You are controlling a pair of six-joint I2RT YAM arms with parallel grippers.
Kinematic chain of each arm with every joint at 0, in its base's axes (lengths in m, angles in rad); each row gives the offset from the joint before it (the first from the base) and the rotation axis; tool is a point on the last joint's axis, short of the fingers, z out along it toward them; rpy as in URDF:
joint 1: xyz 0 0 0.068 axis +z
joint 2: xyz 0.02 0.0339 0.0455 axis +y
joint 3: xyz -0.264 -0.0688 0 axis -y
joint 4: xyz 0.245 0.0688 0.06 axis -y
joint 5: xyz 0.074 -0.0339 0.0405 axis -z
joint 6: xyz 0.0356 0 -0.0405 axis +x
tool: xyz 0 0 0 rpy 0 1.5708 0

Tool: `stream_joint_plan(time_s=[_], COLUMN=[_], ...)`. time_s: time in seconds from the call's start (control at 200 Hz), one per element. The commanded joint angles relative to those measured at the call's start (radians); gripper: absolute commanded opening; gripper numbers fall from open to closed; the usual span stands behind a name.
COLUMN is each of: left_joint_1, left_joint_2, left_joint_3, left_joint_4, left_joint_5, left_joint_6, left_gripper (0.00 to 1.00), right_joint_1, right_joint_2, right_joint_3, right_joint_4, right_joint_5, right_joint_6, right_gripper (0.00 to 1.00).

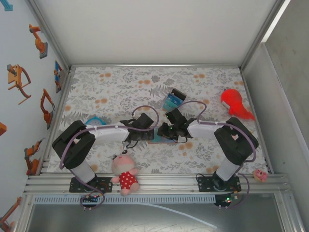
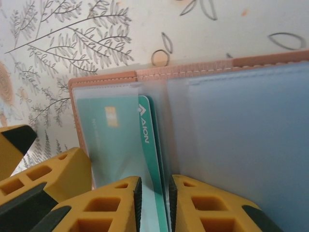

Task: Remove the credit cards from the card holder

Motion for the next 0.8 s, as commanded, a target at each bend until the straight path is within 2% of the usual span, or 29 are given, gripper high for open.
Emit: stream_joint_plan(time_s=[0.0,0.436,0.796], left_joint_1=[-0.007,-0.016,-0.016], left_joint_2=[0.001,0.027,0.034], left_joint_3=[0.010,0.016,0.019], left_joint_4=[-0.087,-0.093,-0.103], left_joint_5=[-0.003,0.001,-0.001], left_joint_6=[-0.037,-0.044,-0.043], left_gripper=[0.97,0.97,0.97], right_joint_1=[-0.004,-0.025,-0.053], right_joint_2=[-0.023,0.049,-0.006], right_joint_3=[-0.023,-0.093,-0.159], right_joint_4=[-0.067,0.274,0.383], right_joint_5=[0.058,-0.149,-0.184], right_joint_6=[-0.002,0.090,0.109], right_gripper=[0.24,0.18,0.11])
